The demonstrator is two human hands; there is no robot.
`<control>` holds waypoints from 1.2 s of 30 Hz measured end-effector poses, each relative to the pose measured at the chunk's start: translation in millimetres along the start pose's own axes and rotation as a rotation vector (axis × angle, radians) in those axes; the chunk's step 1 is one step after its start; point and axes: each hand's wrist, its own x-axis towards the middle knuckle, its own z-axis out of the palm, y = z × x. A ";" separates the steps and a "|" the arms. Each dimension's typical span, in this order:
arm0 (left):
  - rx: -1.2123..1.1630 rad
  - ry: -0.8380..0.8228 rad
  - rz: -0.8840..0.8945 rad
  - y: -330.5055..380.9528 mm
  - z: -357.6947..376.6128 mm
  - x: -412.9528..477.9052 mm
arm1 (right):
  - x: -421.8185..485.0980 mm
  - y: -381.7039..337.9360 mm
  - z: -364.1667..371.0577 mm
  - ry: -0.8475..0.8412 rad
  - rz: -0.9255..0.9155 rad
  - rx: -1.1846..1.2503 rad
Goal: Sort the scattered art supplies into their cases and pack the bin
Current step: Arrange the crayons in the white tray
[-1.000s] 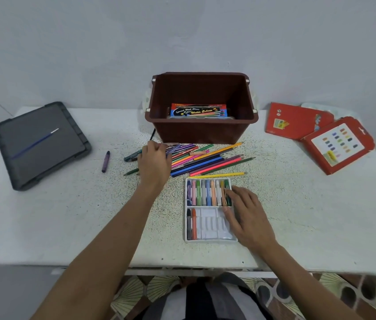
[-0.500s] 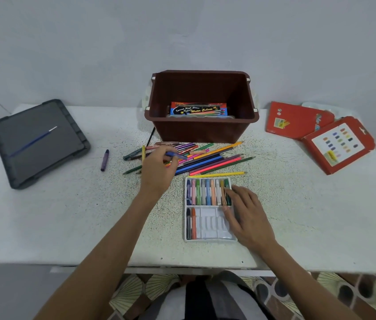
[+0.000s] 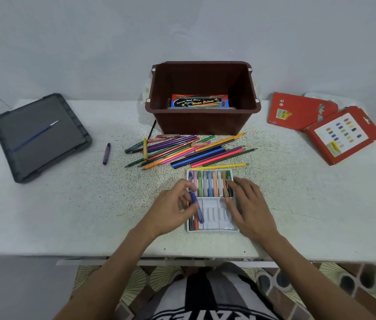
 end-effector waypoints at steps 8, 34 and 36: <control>0.264 0.032 0.129 -8.5 10.9 -1.9 | -0.2 -0.2 0.3 0.003 -0.019 -0.020; 0.317 0.465 -0.100 -37.5 -14.1 33.9 | -1.2 1.0 -0.7 -0.042 0.014 0.013; 0.370 0.583 -0.129 -44.5 -33.0 52.1 | -1.7 0.5 -0.4 -0.042 0.021 0.018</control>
